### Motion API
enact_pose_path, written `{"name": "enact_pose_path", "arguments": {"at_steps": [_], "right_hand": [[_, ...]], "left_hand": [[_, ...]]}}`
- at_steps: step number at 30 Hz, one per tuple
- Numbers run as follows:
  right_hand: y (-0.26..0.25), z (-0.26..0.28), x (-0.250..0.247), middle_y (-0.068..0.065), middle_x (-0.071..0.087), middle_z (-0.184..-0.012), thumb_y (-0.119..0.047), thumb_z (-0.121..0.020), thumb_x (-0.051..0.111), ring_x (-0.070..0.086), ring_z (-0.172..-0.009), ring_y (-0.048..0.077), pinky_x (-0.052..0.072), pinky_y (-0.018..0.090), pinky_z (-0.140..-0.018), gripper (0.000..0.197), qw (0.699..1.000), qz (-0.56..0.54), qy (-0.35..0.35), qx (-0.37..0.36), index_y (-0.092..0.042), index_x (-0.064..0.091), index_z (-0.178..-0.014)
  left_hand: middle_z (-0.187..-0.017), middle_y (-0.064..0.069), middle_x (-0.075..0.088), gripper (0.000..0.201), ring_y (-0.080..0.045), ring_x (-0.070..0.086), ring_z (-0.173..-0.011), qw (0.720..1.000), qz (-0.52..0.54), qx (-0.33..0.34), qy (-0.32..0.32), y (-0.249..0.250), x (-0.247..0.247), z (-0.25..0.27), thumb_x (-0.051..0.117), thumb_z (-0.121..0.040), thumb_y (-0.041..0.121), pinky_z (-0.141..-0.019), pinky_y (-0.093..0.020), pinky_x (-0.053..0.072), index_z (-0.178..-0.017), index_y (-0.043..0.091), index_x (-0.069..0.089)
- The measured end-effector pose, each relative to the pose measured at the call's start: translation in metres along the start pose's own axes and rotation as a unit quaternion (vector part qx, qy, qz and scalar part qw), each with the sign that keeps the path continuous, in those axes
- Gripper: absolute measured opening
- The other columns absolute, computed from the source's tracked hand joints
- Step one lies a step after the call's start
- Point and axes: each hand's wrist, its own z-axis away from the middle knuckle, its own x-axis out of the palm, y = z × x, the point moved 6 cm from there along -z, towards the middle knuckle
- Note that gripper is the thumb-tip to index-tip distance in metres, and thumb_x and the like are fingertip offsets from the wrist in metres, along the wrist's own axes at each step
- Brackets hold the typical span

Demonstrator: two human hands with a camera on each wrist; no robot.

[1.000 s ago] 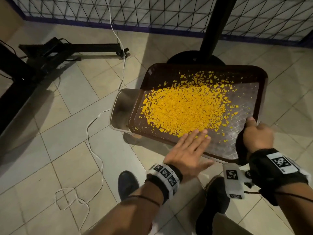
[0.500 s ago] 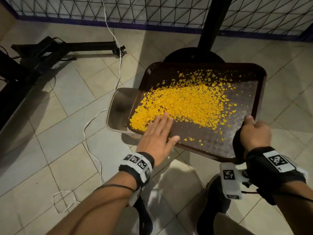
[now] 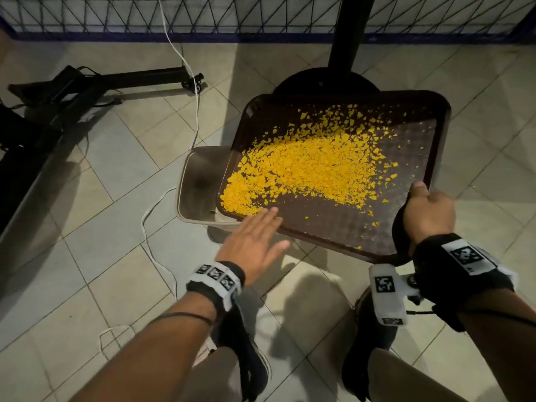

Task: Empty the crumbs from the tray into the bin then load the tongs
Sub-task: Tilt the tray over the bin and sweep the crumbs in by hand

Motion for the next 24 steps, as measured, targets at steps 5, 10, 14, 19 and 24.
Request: {"name": "enact_pose_path", "arguments": {"at_steps": [5, 10, 14, 19, 24], "right_hand": [[-0.001, 0.004, 0.004, 0.027, 0.054, -0.130, -0.034, -0.103, 0.037, 0.049, -0.121, 0.038, 0.036, 0.035, -0.096, 0.046, 1.000, -0.016, 0.002, -0.008, 0.005, 0.054, -0.121], [0.003, 0.004, 0.007, 0.024, 0.053, -0.135, -0.038, -0.102, 0.037, 0.047, -0.125, 0.037, 0.035, 0.034, -0.101, 0.051, 0.999, -0.037, 0.003, -0.006, 0.003, 0.053, -0.127], [0.003, 0.005, 0.007, 0.023, 0.054, -0.133, -0.039, -0.102, 0.037, 0.049, -0.123, 0.036, 0.036, 0.034, -0.100, 0.050, 0.998, -0.054, 0.004, -0.011, 0.001, 0.054, -0.126], [0.008, 0.003, 0.010, 0.022, 0.059, -0.120, -0.041, -0.102, 0.035, 0.054, -0.111, 0.035, 0.038, 0.035, -0.092, 0.049, 0.997, -0.070, -0.016, -0.008, 0.001, 0.057, -0.116], [0.010, 0.002, 0.014, 0.010, 0.052, -0.100, -0.041, -0.102, 0.034, 0.049, -0.094, 0.027, 0.034, 0.029, -0.082, 0.046, 0.996, -0.082, -0.030, -0.004, -0.002, 0.056, -0.113]], "left_hand": [[-0.164, -0.001, 0.007, 0.084, -0.015, 0.002, -0.151, 0.996, -0.005, -0.086, 0.001, -0.051, 0.002, -0.002, -0.004, -0.090, 0.068, -0.122, -0.036, 0.004, -0.155, 0.019, 0.020], [-0.163, 0.002, -0.007, 0.066, -0.019, -0.001, -0.151, 0.998, 0.024, 0.048, 0.031, 0.045, -0.013, -0.006, 0.015, -0.100, 0.056, -0.122, -0.041, 0.004, -0.156, 0.024, 0.008], [-0.165, -0.006, 0.008, 0.068, -0.031, 0.014, -0.150, 0.980, -0.029, 0.192, 0.035, 0.137, -0.002, -0.002, 0.019, -0.094, 0.045, -0.120, -0.048, 0.016, -0.155, 0.016, 0.017], [-0.165, 0.002, 0.002, 0.064, -0.023, 0.003, -0.152, 0.988, -0.027, 0.153, 0.024, 0.113, 0.004, -0.011, 0.017, -0.099, 0.051, -0.121, -0.046, 0.012, -0.156, 0.021, 0.013], [-0.161, 0.007, -0.013, 0.066, -0.013, -0.011, -0.149, 0.999, -0.030, 0.029, -0.011, 0.019, 0.008, -0.005, 0.009, -0.099, 0.062, -0.123, -0.041, 0.002, -0.154, 0.026, 0.015]]}}
